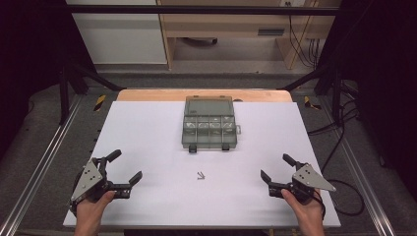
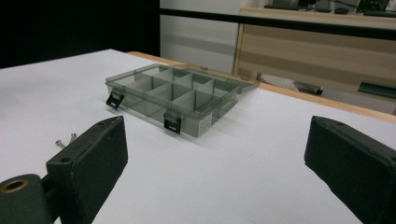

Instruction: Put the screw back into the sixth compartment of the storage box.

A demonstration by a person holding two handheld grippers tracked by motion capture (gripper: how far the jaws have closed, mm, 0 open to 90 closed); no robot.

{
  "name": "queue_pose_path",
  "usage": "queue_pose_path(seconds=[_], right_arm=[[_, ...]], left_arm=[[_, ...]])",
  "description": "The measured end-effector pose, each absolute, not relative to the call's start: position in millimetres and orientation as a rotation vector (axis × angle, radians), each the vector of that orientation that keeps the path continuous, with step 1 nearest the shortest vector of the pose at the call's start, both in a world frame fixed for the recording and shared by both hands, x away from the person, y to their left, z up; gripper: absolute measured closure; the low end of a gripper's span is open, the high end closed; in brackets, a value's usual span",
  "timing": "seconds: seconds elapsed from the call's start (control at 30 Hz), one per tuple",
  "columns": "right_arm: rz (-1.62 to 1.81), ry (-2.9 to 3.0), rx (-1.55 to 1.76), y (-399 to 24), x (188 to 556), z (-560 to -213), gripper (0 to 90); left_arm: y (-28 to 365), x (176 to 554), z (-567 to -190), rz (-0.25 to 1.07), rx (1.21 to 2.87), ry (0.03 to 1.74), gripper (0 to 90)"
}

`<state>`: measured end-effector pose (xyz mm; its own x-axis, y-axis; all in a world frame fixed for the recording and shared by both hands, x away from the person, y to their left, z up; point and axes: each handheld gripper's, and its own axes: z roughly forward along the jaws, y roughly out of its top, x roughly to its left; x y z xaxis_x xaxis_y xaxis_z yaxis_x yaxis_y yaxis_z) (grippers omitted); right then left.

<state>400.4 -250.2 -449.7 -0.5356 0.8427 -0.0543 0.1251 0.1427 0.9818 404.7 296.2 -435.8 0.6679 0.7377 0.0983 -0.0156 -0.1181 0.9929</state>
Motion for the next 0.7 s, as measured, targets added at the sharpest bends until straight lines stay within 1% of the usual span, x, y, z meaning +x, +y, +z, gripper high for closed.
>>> queue_pose_path(seconds=[0.23, 0.4, 0.5, 0.6, 0.7], right_arm=[[1.319, 1.879, 0.892, -246.4, 396.1, -448.9, 8.4], [1.293, 1.944, 0.883, -246.3, 394.5, -450.9, 8.7], [1.285, 2.009, 0.873, -245.6, 395.2, -453.5, 10.8], [1.281, 2.029, 0.890, -246.1, 395.5, -450.6, 10.7], [1.257, 2.070, 0.904, -243.1, 396.7, -444.8, 8.4]], left_arm=[[296.1, 404.9, -436.5, 0.708, 1.579, 0.614, 0.2], [295.8, 404.7, -436.9, 0.712, 1.596, 0.607, 0.2], [295.3, 404.8, -438.2, 0.711, 1.602, 0.610, 0.2], [295.6, 405.0, -438.7, 0.723, 1.616, 0.612, 0.2], [294.4, 405.2, -439.0, 0.725, 1.622, 0.610, 0.2]])
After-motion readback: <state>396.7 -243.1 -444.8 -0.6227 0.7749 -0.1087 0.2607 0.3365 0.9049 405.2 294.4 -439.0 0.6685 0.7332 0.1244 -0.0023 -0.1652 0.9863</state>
